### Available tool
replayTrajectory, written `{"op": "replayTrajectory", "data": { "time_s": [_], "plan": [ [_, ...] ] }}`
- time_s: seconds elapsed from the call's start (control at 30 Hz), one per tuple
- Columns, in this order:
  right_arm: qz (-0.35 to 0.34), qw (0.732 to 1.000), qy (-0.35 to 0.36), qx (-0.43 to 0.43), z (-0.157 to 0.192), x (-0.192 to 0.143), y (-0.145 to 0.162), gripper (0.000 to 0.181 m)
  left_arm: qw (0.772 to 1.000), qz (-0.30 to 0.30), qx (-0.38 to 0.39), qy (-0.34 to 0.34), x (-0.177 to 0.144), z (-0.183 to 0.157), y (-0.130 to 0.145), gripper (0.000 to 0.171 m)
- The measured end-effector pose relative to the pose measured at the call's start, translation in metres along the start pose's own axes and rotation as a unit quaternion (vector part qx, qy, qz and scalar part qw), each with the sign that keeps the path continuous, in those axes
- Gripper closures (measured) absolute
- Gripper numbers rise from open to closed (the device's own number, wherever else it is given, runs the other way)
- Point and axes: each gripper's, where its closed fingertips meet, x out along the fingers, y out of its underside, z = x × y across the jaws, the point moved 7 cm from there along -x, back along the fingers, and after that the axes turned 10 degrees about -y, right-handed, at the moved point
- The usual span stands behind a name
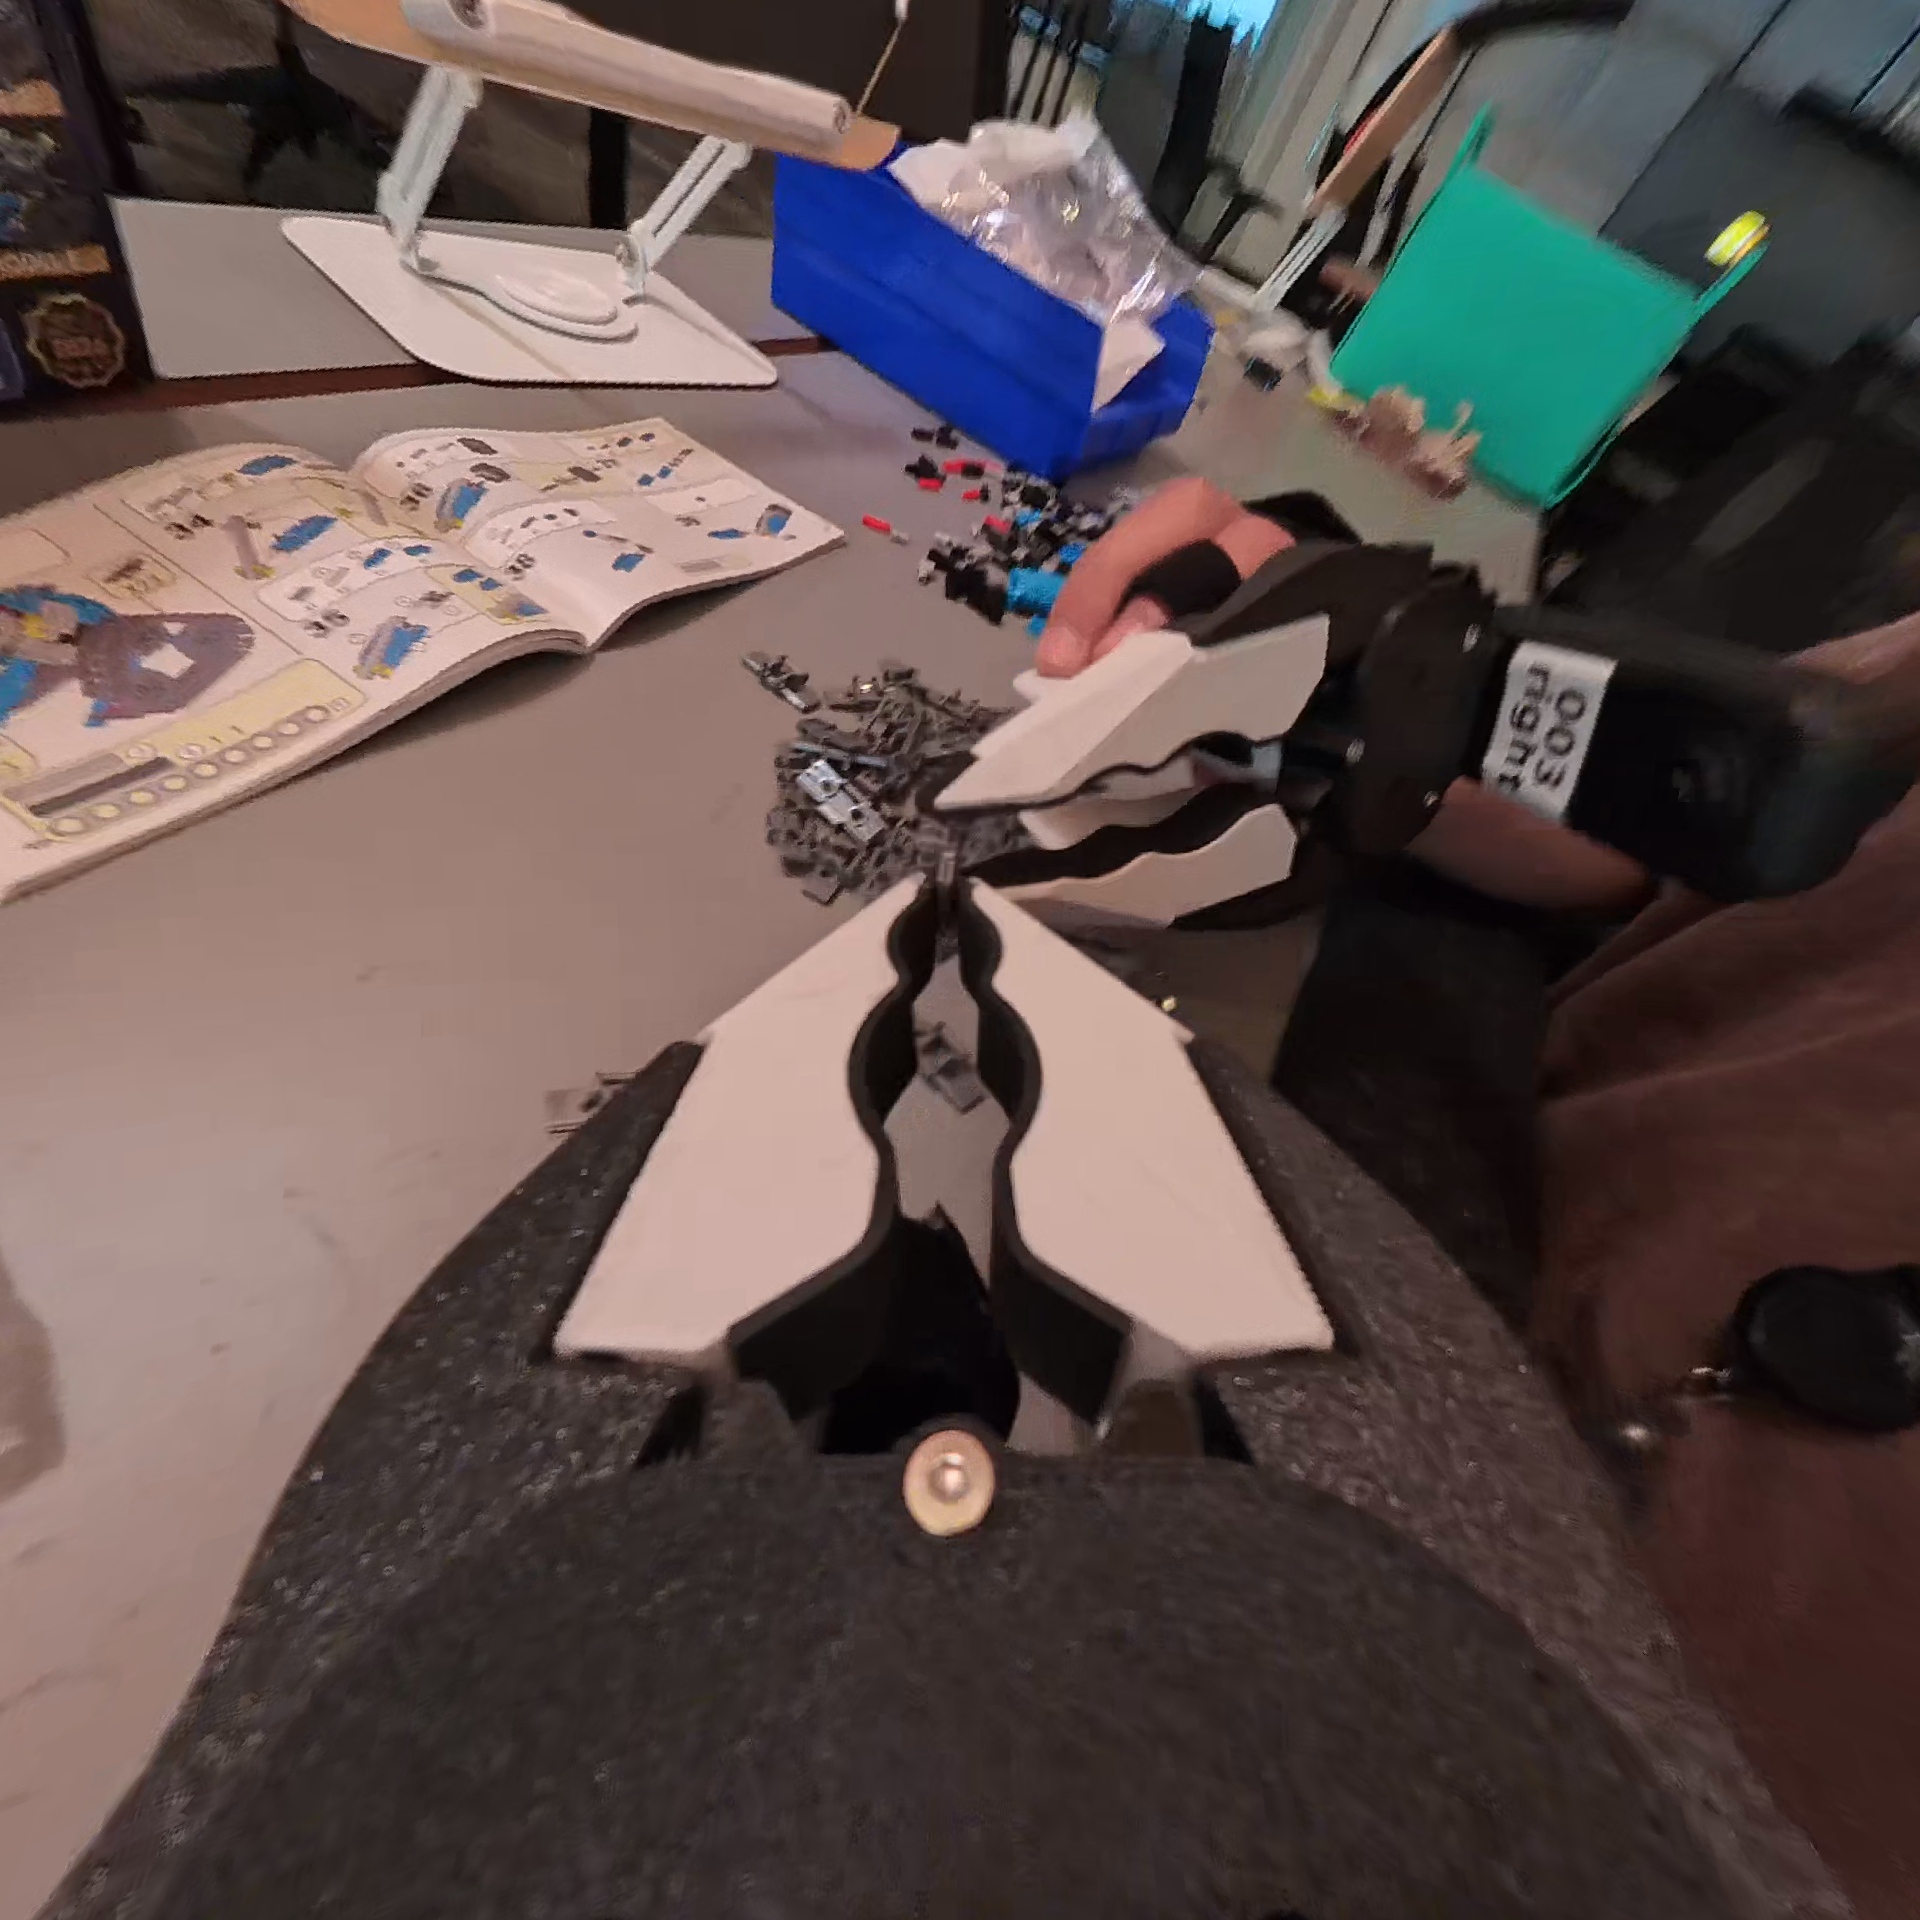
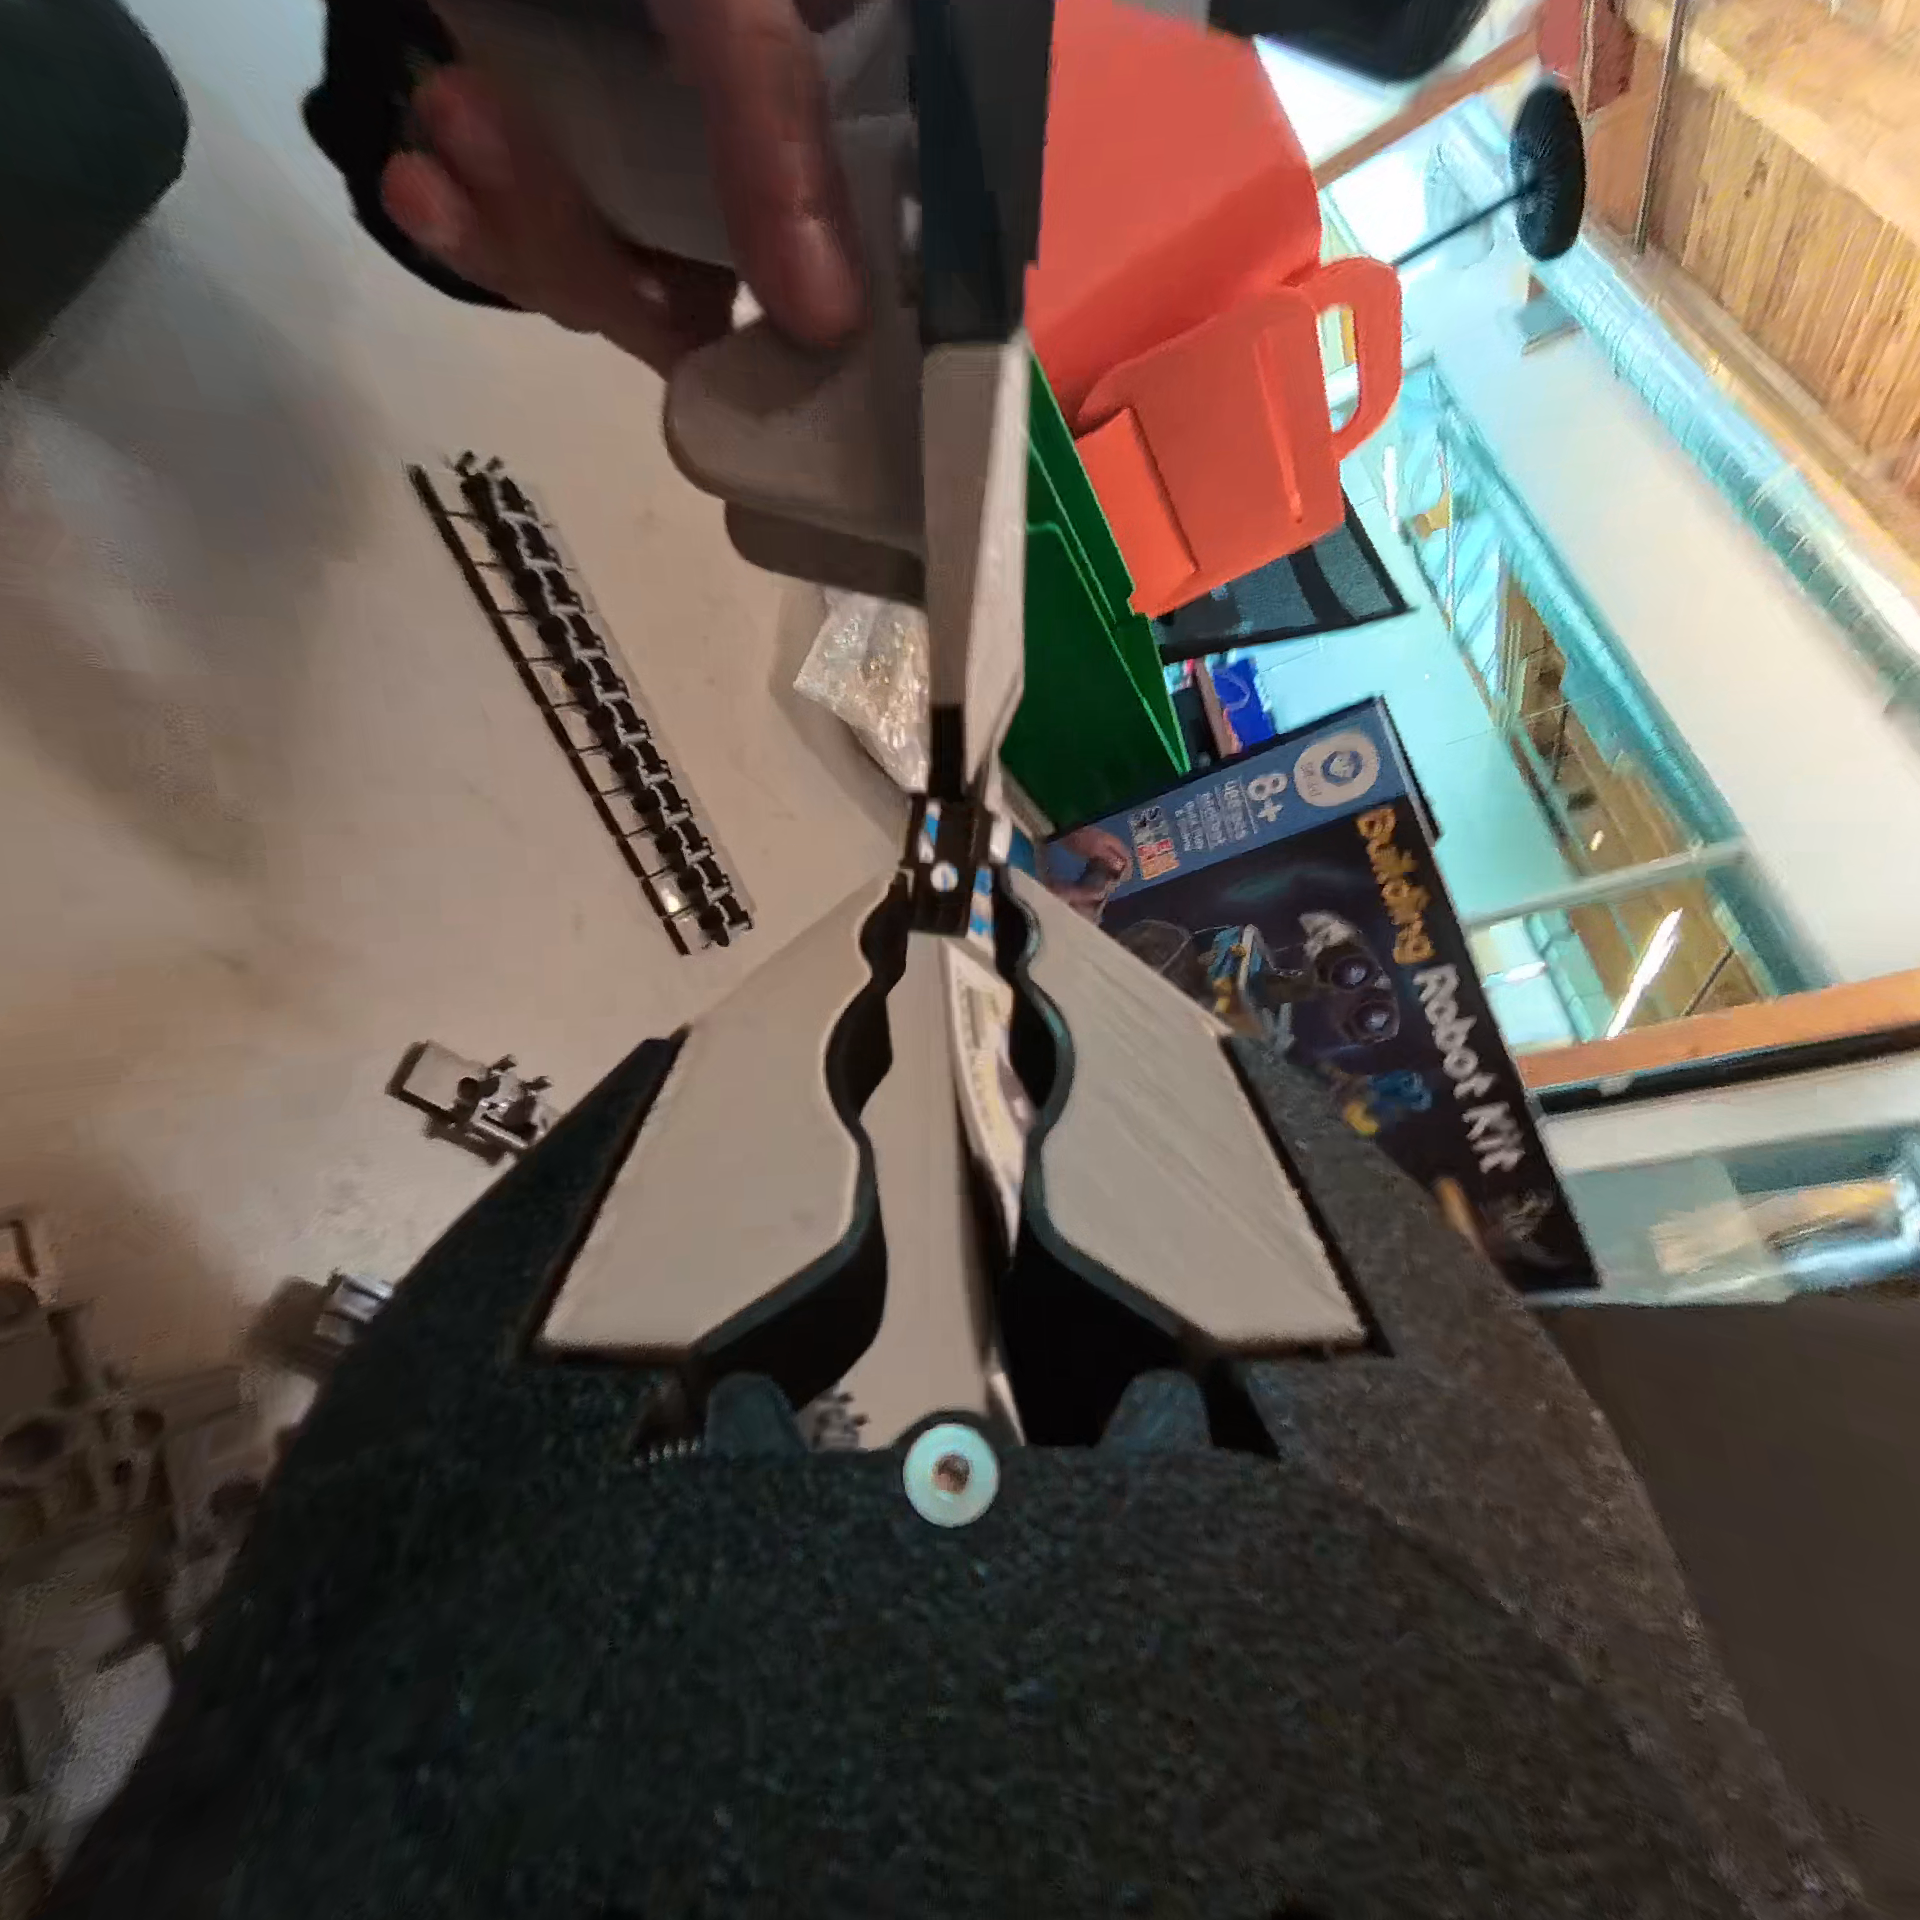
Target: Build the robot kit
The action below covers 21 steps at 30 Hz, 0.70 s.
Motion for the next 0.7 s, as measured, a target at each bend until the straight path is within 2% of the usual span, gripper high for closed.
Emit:
{"op": "replayTrajectory", "data": {
  "time_s": [0.07, 0.1, 0.17, 0.23, 0.27, 0.33, 0.4, 0.43, 0.5, 0.6, 0.7],
  "plan": [
    [0.018, 0.998, -0.010, 0.066, 0.002, 0.001, 0.011, 0.156, 0.996, 0.014, 0.060, -0.059, -0.002, 0.005, 0.001, 0.169],
    [0.027, 0.994, -0.027, 0.107, 0.003, 0.001, 0.016, 0.143, 0.990, 0.027, 0.101, -0.092, -0.003, 0.007, 0.004, 0.169],
    [0.038, 0.965, -0.109, 0.236, 0.008, 0.006, 0.027, 0.134, 0.975, 0.029, 0.179, -0.126, -0.005, 0.005, 0.008, 0.169],
    [0.016, 0.905, -0.200, 0.375, 0.015, 0.010, 0.031, 0.114, 0.970, -0.005, 0.215, -0.112, -0.008, -0.003, 0.008, 0.169],
    [-0.020, 0.870, -0.242, 0.429, 0.016, 0.009, 0.028, 0.117, 0.973, -0.022, 0.210, -0.091, -0.009, -0.007, 0.006, 0.169],
    [-0.107, 0.807, -0.298, 0.499, 0.007, 0.004, 0.021, 0.135, 0.984, -0.047, 0.168, -0.026, -0.010, -0.015, 0.003, 0.169],
    [-0.217, 0.753, -0.317, 0.535, -0.012, -0.008, 0.011, 0.139, 0.989, -0.083, 0.121, 0.027, -0.014, -0.021, -0.002, 0.169],
    [-0.260, 0.735, -0.311, 0.543, -0.021, -0.014, 0.008, 0.143, 0.989, -0.103, 0.098, 0.050, -0.016, -0.023, -0.006, 0.169],
    [-0.295, 0.737, -0.298, 0.530, -0.031, -0.022, 0.003, 0.154, 0.987, -0.128, 0.059, 0.075, -0.017, -0.023, -0.010, 0.169],
    [-0.269, 0.775, -0.268, 0.505, -0.033, -0.024, 0.004, 0.177, 0.987, -0.132, 0.034, 0.086, -0.014, -0.021, -0.009, 0.169],
    [-0.247, 0.784, -0.258, 0.508, -0.032, -0.023, 0.009, 0.178, 0.989, -0.124, 0.036, 0.066, -0.010, -0.018, -0.006, 0.168]
  ]
}}
